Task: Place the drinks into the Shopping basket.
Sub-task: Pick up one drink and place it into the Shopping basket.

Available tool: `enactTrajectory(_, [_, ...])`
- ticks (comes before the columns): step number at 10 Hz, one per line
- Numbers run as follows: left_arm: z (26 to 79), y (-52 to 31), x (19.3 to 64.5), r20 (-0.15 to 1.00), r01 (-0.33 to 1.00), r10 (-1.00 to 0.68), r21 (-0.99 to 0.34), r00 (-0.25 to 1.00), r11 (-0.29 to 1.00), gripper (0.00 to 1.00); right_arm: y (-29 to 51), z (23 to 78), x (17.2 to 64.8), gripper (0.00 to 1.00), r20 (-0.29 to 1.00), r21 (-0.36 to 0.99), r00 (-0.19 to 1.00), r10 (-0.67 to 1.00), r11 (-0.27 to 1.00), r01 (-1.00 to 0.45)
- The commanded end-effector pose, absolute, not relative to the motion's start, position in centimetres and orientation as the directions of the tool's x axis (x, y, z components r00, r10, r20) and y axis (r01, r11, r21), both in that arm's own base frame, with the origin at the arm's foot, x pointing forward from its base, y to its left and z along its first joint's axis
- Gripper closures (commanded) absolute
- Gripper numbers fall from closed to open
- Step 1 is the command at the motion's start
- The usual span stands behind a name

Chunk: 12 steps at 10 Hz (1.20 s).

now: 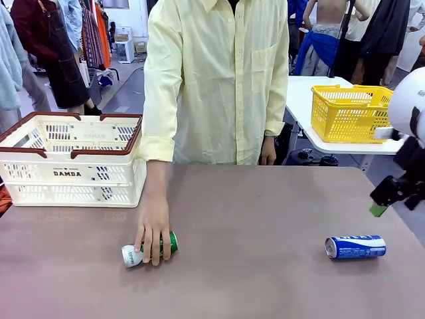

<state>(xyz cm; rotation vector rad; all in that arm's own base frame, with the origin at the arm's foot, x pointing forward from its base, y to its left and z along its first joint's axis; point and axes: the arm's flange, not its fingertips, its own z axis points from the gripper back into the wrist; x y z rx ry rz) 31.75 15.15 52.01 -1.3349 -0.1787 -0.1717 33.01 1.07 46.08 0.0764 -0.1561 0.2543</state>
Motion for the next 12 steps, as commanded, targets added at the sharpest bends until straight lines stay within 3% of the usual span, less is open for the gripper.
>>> enactTrajectory(1, [52.1, 15.2, 31.5, 0.224, 0.223, -0.021, -0.95, 0.974, 0.218, 0.0, -0.3, 42.6, 35.3, 0.0, 0.22, 0.115, 0.685, 0.695, 0.679, -0.725])
enactTrajectory(5, [52.1, 15.2, 31.5, 0.224, 0.223, -0.021, -0.95, 0.974, 0.218, 0.0, 0.9, 39.2, 34.6, 0.0, 0.207, -0.018, 0.152, 0.967, 0.159, -0.987])
enactTrajectory(6, [52.1, 15.2, 31.5, 0.224, 0.223, -0.021, -0.95, 0.974, 0.218, 0.0, 1.7, 38.3, 34.2, 0.0, 0.191, -0.09, 0.068, 0.979, 0.086, -0.992])
enactTrajectory(7, [52.1, 15.2, 31.5, 0.224, 0.223, -0.021, -0.95, 0.974, 0.218, 0.0, 2.2, 37.3, 33.8, 0.0, 0.182, -0.05, 0.001, 0.983, 0.011, -0.999])
enactTrajectory(8, [52.1, 15.2, 31.5, 0.224, 0.223, -0.021, -0.95, 0.974, 0.218, 0.0, 2.1, 38.0, 34.3, 0.0, 0.181, -0.039, 0.282, 0.942, 0.294, -0.955])
enactTrajectory(9, [52.1, 15.2, 31.5, 0.224, 0.223, -0.021, -0.95, 0.974, 0.218, 0.0, 2.5, 39.9, 36.4, 0.0, 0.166, -0.011, 0.148, 0.975, 0.152, -0.988])
enactTrajectory(12, [52.1, 15.2, 31.5, 0.224, 0.223, -0.021, -0.95, 0.974, 0.218, 0.0, 2.4, 36.7, 36.9, 0.0, 0.051, 0.039, 0.089, 0.995, 0.087, -0.995])
